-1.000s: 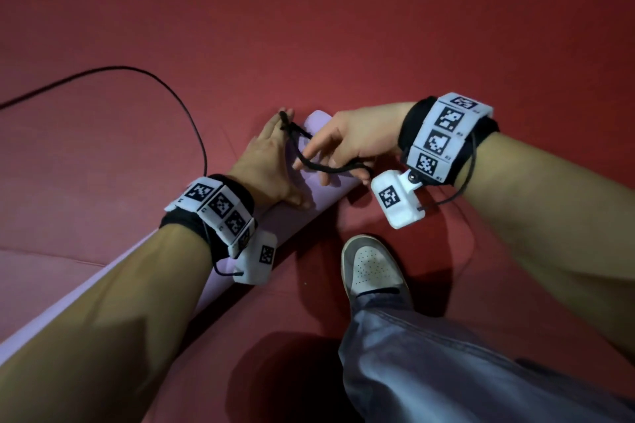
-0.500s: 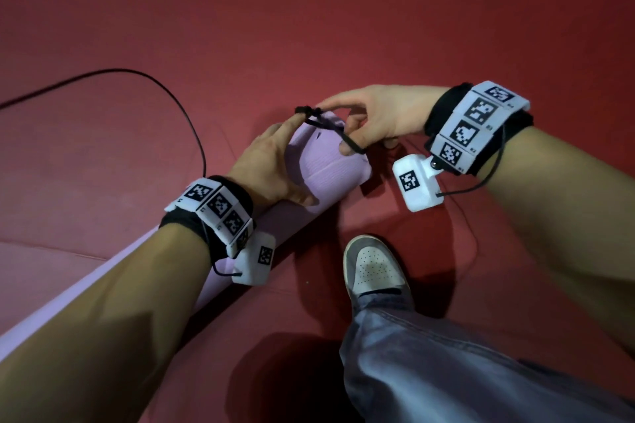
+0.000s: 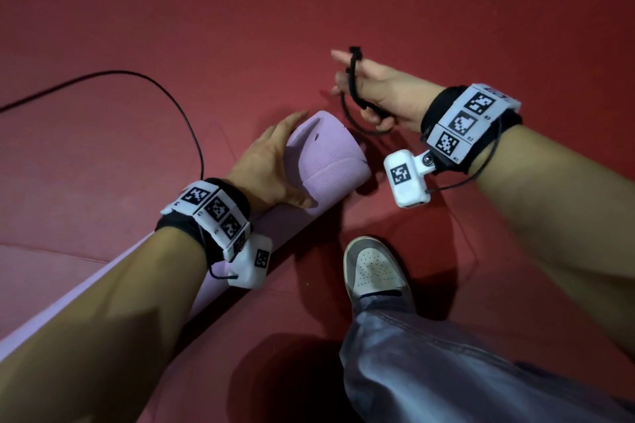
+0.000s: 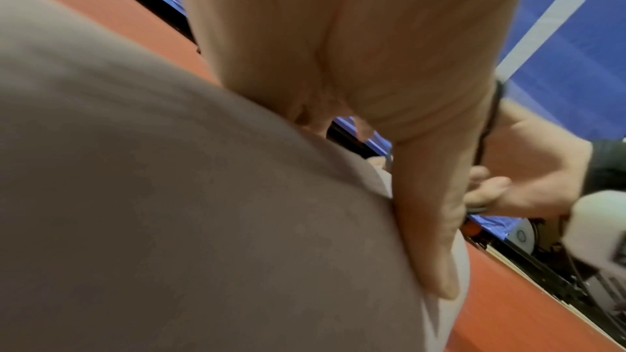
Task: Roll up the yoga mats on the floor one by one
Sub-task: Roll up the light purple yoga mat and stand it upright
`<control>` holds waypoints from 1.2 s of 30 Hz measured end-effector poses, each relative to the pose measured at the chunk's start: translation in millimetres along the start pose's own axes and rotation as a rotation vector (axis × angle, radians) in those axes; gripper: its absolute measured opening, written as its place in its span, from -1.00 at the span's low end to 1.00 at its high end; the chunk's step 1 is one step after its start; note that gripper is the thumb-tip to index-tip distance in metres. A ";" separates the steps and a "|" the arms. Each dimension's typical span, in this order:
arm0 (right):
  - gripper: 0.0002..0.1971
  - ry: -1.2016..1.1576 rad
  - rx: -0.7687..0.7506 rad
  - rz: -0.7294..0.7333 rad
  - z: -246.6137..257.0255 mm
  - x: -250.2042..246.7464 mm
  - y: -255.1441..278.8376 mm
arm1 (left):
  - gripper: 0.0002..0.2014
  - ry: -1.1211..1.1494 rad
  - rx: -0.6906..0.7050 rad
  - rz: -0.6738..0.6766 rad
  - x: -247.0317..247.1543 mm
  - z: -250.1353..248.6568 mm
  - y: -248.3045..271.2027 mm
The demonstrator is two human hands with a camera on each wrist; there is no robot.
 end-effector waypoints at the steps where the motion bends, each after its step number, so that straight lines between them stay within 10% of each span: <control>1: -0.06 0.133 -0.027 -0.070 2.7 -6.7 -4.1 | 0.34 -0.017 -0.010 0.005 -0.1 -0.9 0.0; 5: 0.14 0.911 -0.067 -0.003 7.7 -1.5 -18.2 | 0.34 -0.113 -0.063 0.050 -0.4 -5.9 -3.4; 9: 0.08 1.180 0.026 0.253 -2.4 39.8 -21.3 | 0.53 -0.118 -0.106 0.064 -1.3 -13.4 -3.4; 36: -0.27 1.090 -0.095 0.245 -6.6 44.8 -26.7 | 0.09 -0.432 -0.200 0.143 11.0 -32.6 -3.3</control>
Point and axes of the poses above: each hand's wrist, its own y-axis away from the middle knuckle, its own x-axis out of the palm, z = x × y, the point moved 4 cm from there along -y, towards the middle knuckle, and after that the axes turned 2 degrees about -z, right-handed, at the moved point
